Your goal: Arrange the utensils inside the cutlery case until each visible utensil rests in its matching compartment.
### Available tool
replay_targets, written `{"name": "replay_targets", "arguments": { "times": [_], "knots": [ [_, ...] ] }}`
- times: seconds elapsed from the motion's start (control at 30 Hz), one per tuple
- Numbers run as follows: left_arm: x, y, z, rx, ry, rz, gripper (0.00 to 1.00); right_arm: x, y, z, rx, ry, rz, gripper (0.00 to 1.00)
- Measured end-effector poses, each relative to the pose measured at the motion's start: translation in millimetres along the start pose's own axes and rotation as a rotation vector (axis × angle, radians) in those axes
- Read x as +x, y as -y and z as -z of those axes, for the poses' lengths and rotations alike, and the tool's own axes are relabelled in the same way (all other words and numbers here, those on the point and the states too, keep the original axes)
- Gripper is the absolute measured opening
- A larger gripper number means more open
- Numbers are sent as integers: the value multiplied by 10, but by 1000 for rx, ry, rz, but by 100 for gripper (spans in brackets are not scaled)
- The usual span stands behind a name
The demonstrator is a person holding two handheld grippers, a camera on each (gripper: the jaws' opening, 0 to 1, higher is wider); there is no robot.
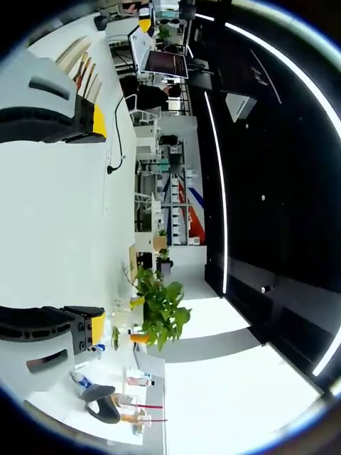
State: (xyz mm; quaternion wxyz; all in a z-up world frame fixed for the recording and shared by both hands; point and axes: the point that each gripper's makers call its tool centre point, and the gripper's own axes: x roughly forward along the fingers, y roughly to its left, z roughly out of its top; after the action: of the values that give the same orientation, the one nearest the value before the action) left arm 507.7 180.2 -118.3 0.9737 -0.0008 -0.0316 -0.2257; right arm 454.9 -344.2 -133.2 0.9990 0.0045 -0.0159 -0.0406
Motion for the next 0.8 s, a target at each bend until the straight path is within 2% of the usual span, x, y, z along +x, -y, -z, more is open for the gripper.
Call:
{"name": "replay_targets", "arguments": {
  "times": [0.43,0.57,0.63,0.8],
  "knots": [
    [11,37,1,-4,2,21,100,-2,10,7,3,-1,10,99],
    [9,30,1,-2,2,18,100,-18,75,-40,27,26,43,99],
    [10,26,1,-2,2,18,100,-17,99,-21,12,14,54,99],
    [22,21,18,-2,-4,18,100,17,62,-13,9,13,35,99]
  ]
}}
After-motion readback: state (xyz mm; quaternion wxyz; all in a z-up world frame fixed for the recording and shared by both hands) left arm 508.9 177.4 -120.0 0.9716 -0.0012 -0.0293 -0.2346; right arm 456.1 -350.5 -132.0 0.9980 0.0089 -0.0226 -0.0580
